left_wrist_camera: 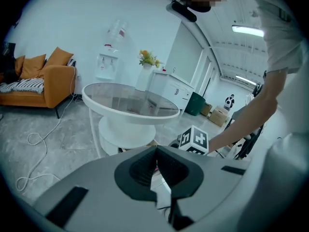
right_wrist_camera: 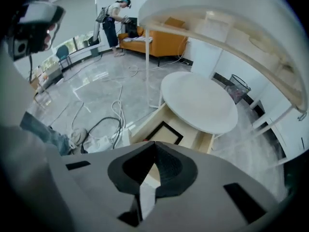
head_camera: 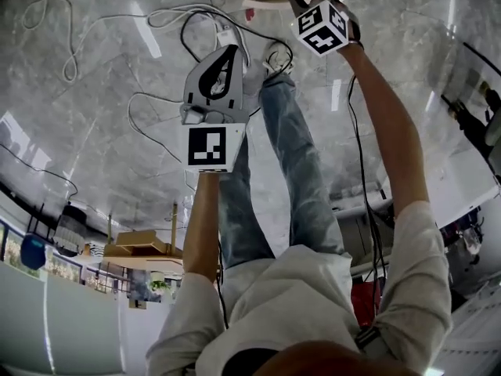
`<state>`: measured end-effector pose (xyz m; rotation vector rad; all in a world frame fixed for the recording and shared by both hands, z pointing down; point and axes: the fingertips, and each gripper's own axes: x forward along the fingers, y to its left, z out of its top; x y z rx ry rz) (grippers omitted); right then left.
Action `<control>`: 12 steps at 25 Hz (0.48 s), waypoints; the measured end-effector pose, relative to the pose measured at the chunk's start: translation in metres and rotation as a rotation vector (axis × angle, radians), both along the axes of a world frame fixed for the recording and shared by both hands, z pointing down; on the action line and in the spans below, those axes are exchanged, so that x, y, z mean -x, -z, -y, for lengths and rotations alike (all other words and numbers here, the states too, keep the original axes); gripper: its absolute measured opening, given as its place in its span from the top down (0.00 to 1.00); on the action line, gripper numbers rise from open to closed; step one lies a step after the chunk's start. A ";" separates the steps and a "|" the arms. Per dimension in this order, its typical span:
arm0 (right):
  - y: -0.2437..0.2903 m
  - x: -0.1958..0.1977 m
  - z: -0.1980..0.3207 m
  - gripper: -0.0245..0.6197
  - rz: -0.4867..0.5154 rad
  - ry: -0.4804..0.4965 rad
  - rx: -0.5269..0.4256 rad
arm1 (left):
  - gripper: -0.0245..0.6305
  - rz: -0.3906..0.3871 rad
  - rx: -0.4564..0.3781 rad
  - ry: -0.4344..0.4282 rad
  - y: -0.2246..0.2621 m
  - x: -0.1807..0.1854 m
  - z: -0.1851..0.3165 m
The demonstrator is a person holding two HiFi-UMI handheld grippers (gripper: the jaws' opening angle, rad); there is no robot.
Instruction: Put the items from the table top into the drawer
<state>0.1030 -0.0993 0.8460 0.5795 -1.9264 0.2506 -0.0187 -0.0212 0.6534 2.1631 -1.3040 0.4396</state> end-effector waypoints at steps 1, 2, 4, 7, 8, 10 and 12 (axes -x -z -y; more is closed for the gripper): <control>0.012 0.001 -0.004 0.92 0.027 -0.040 -0.002 | 0.94 0.000 -0.005 -0.002 0.006 0.002 -0.001; 0.025 0.002 -0.007 0.92 0.054 -0.084 -0.004 | 0.94 0.001 -0.007 -0.005 0.011 0.004 -0.002; 0.053 0.004 -0.011 0.92 0.114 -0.191 -0.008 | 0.94 0.004 -0.010 -0.010 0.020 0.009 -0.001; 0.097 0.009 -0.018 0.92 0.208 -0.320 -0.023 | 0.94 0.016 -0.010 -0.021 0.036 0.015 0.001; 0.112 0.010 -0.022 0.92 0.230 -0.356 -0.029 | 0.94 0.028 -0.007 -0.036 0.043 0.016 0.001; 0.143 0.009 -0.028 0.92 0.262 -0.431 -0.041 | 0.94 0.042 -0.010 -0.067 0.059 0.017 0.000; 0.175 0.005 -0.031 0.92 0.286 -0.503 -0.069 | 0.94 0.038 -0.017 -0.078 0.078 0.019 0.003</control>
